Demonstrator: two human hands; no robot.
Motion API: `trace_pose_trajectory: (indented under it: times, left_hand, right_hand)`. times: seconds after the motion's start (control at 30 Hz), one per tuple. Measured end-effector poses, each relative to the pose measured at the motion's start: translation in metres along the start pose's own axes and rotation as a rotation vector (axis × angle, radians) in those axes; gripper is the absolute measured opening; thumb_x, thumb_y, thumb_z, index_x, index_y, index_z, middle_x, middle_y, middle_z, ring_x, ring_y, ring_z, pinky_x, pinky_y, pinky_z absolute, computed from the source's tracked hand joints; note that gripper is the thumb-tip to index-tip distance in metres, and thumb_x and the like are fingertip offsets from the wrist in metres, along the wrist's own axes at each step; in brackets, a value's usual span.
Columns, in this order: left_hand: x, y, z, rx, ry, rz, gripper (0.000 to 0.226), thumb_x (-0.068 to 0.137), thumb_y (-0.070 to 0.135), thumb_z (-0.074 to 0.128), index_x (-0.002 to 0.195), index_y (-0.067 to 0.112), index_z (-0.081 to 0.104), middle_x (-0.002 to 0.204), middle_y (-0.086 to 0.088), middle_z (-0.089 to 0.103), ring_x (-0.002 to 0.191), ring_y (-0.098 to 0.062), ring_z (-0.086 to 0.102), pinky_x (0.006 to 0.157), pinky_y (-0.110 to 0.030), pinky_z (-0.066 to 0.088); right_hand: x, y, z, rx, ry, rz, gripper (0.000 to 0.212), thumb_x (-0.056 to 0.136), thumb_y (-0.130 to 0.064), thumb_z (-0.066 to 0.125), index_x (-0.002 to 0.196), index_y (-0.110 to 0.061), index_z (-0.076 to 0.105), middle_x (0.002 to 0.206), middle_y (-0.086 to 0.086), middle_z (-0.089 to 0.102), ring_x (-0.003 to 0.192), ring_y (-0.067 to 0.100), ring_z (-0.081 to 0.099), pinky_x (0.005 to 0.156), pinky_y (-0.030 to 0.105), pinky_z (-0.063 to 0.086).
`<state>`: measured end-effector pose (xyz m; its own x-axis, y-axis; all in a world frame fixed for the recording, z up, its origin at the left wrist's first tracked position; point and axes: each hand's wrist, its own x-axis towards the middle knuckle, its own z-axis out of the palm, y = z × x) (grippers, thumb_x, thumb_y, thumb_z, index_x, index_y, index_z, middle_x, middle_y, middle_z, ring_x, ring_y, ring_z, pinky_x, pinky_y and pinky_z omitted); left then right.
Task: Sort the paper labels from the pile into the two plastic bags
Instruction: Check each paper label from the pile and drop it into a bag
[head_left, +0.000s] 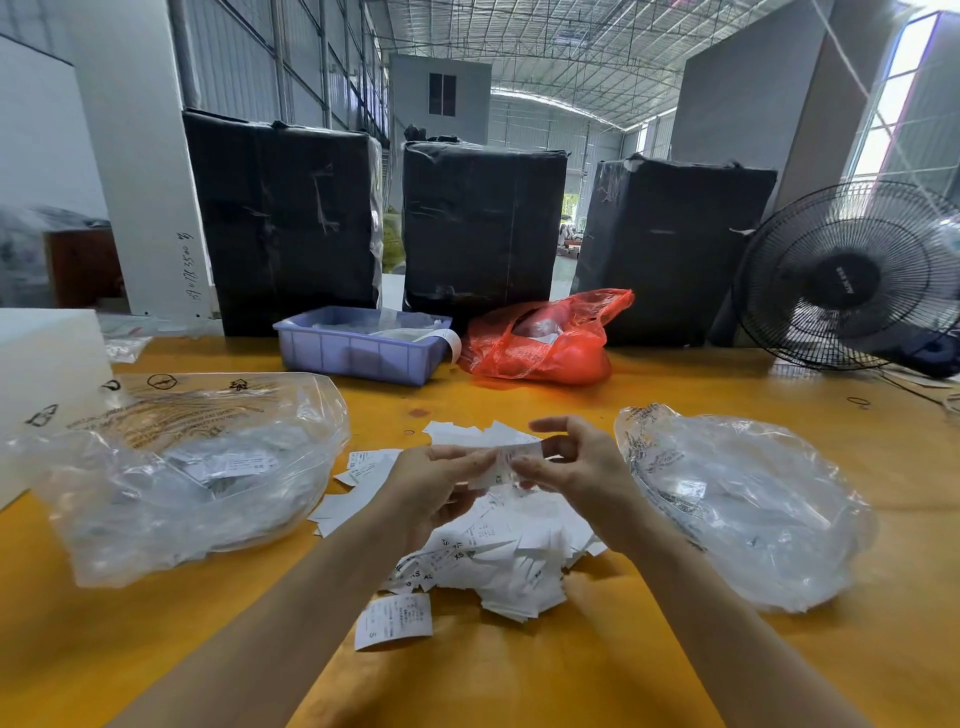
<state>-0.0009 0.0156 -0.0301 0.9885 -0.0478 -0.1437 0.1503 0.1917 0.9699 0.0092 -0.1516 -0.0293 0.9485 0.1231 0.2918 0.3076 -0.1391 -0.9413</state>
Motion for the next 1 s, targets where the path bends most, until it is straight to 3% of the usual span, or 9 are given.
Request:
trace_pose_trajectory:
  times: [0.1,0.2,0.33,0.47,0.6,0.7,0.87,1.0]
  left_hand:
    - [0.001,-0.002,0.001,-0.081,0.012,-0.045,0.012,0.076,0.007,0.074,0.087,0.004,0.07,0.065,-0.007,0.068,0.056,-0.015,0.059,0.046,-0.018,0.047]
    - [0.0,-0.005,0.004,-0.095,-0.022,-0.058,0.016,0.075,0.0,0.073,0.09,0.002,0.068,0.066,-0.008,0.07,0.054,-0.015,0.064,0.047,-0.02,0.051]
    - [0.002,-0.01,0.009,-0.132,0.06,-0.022,0.005,0.077,0.008,0.074,0.076,0.008,0.069,0.067,-0.008,0.069,0.058,-0.017,0.064,0.047,-0.021,0.05]
    - [0.002,-0.011,0.013,-0.23,0.17,-0.034,0.016,0.081,0.026,0.072,0.079,0.012,0.067,0.07,-0.005,0.064,0.067,-0.018,0.057,0.053,-0.025,0.045]
    - [-0.001,-0.01,0.017,-0.294,0.222,-0.028,0.02,0.079,0.031,0.072,0.086,0.013,0.068,0.075,-0.003,0.067,0.071,-0.015,0.059,0.054,-0.025,0.042]
    - [-0.001,-0.009,0.017,-0.37,0.19,-0.052,0.023,0.079,0.028,0.072,0.092,0.009,0.067,0.081,-0.006,0.068,0.077,-0.018,0.06,0.054,-0.025,0.044]
    - [0.005,-0.01,0.009,-0.168,0.141,0.011,0.016,0.078,0.019,0.075,0.087,0.008,0.069,0.078,-0.007,0.07,0.07,-0.013,0.055,0.055,-0.019,0.042]
    - [0.007,-0.01,0.0,-0.031,0.097,0.056,0.025,0.065,0.018,0.08,0.084,0.003,0.072,0.068,-0.007,0.069,0.051,-0.009,0.047,0.047,-0.016,0.04]
  right_hand:
    - [0.001,0.003,0.0,0.003,0.078,-0.056,0.027,0.077,0.0,0.073,0.099,-0.007,0.062,0.075,0.01,0.069,0.06,0.013,0.066,0.058,0.02,0.053]
    - [-0.001,0.007,0.004,-0.044,0.06,-0.091,0.02,0.077,0.002,0.073,0.096,0.0,0.067,0.075,0.008,0.071,0.062,0.016,0.068,0.062,0.024,0.056]
    - [-0.001,0.007,0.012,-0.122,0.009,-0.117,0.016,0.084,-0.006,0.069,0.099,-0.006,0.069,0.076,0.002,0.071,0.062,0.012,0.067,0.06,0.024,0.055]
    - [-0.002,0.009,0.02,-0.155,0.015,-0.089,0.025,0.088,-0.014,0.065,0.112,-0.004,0.066,0.086,0.005,0.069,0.061,0.007,0.065,0.058,0.021,0.053]
    - [-0.004,0.008,0.026,-0.124,-0.016,-0.084,0.057,0.078,-0.018,0.075,0.129,-0.011,0.052,0.105,0.01,0.064,0.076,0.023,0.069,0.073,0.037,0.058]
    - [-0.004,0.01,0.026,-0.174,-0.008,-0.125,0.059,0.078,-0.005,0.074,0.132,-0.009,0.05,0.095,0.011,0.066,0.078,0.023,0.068,0.076,0.037,0.058]
    - [0.001,0.008,0.013,-0.129,0.068,-0.133,0.046,0.083,0.003,0.065,0.128,-0.004,0.054,0.082,0.009,0.068,0.076,0.023,0.065,0.078,0.042,0.057]
    - [0.0,0.004,0.006,-0.118,-0.02,-0.093,0.053,0.085,0.002,0.064,0.132,-0.018,0.05,0.085,0.002,0.062,0.073,0.016,0.063,0.071,0.032,0.057]
